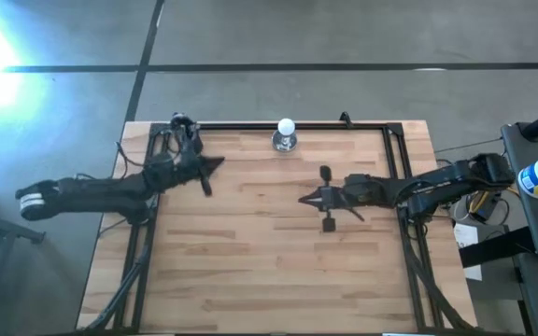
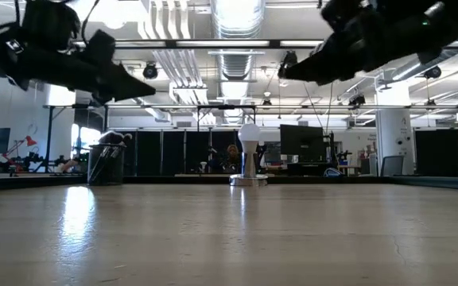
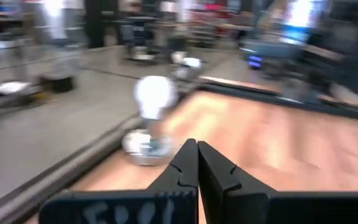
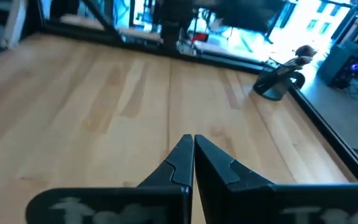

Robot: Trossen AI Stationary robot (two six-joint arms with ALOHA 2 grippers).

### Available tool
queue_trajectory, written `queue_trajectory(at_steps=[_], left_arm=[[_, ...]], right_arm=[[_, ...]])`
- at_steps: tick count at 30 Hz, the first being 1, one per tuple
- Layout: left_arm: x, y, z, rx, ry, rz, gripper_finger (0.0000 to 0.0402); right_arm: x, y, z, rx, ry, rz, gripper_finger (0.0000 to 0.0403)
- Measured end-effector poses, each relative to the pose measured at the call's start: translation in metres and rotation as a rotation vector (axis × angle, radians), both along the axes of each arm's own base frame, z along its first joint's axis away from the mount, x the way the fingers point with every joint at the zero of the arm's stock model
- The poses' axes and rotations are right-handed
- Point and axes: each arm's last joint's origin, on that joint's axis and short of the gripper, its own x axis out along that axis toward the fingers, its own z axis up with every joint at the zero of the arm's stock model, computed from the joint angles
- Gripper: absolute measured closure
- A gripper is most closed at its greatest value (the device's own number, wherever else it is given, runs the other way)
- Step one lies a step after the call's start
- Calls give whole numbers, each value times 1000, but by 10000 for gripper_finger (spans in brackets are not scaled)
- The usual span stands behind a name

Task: Put items in baskets/containers
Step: Return to Home Position

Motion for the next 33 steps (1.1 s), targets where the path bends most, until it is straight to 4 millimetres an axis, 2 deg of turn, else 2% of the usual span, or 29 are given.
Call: queue_trajectory(at_steps=[7,13,17,22,26,33], left_arm=[[3,-42,4,49,29,-247,401],[-2,-51,8,54,-7,-295,401],[-9,-52,3,40,-28,-301,401],[-19,-54,-5,14,-64,-336,401],[-28,-55,-9,3,-84,-347,401],[-44,-59,-19,-27,-133,-428,401]], right_arm=[[-59,-1,4,106,-123,17,394],[-103,-5,-5,154,-223,-5,394],[-126,-6,-12,155,-296,-7,394],[-147,-8,-21,163,-350,-17,395],[-158,-9,-33,191,-317,-79,395],[-158,-11,-33,158,-330,-117,395]])
